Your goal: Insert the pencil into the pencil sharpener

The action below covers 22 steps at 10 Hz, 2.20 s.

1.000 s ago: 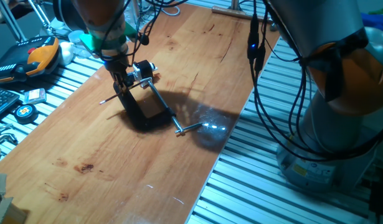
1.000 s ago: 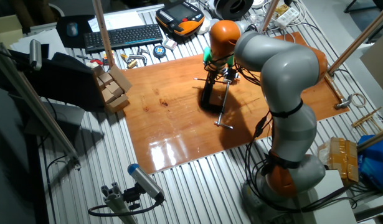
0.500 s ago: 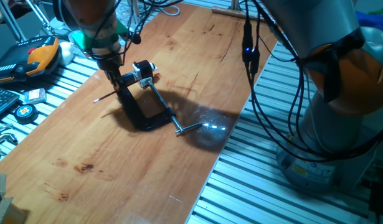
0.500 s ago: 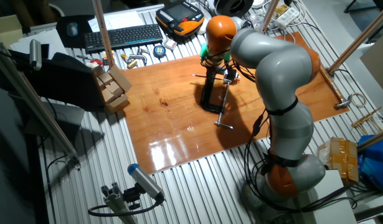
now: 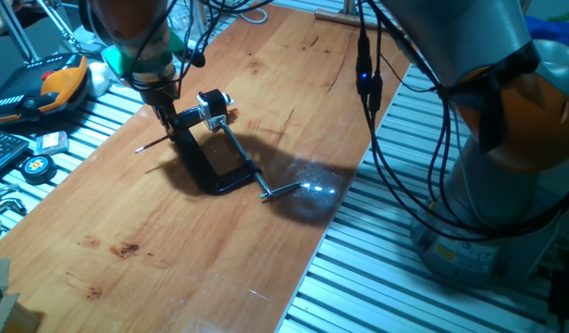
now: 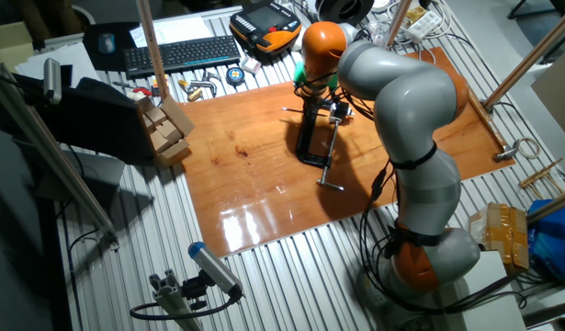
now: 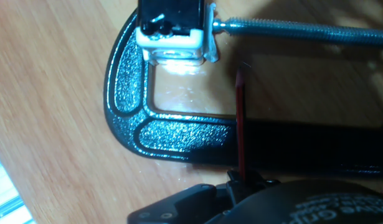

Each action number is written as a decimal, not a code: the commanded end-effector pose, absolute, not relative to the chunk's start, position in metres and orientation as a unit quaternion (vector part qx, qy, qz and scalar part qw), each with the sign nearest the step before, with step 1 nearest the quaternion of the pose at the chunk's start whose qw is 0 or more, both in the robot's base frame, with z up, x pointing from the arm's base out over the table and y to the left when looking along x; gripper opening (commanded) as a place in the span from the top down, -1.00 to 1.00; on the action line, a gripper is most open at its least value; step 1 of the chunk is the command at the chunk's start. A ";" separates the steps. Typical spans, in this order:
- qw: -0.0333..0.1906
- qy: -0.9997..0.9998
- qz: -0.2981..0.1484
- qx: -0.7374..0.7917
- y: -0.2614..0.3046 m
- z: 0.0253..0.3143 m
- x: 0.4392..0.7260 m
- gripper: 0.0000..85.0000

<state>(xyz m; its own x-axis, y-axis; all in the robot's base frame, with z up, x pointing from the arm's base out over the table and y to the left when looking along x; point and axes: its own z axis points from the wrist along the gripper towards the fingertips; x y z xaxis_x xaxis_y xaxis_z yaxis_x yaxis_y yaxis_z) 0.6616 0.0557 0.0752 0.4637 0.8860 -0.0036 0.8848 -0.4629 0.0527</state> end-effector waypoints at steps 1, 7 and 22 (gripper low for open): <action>0.024 0.518 0.010 0.855 0.056 0.075 0.663 1.00; 0.026 0.522 0.009 0.853 0.054 0.071 0.670 1.00; 0.031 0.522 0.008 0.853 0.048 0.068 0.681 1.00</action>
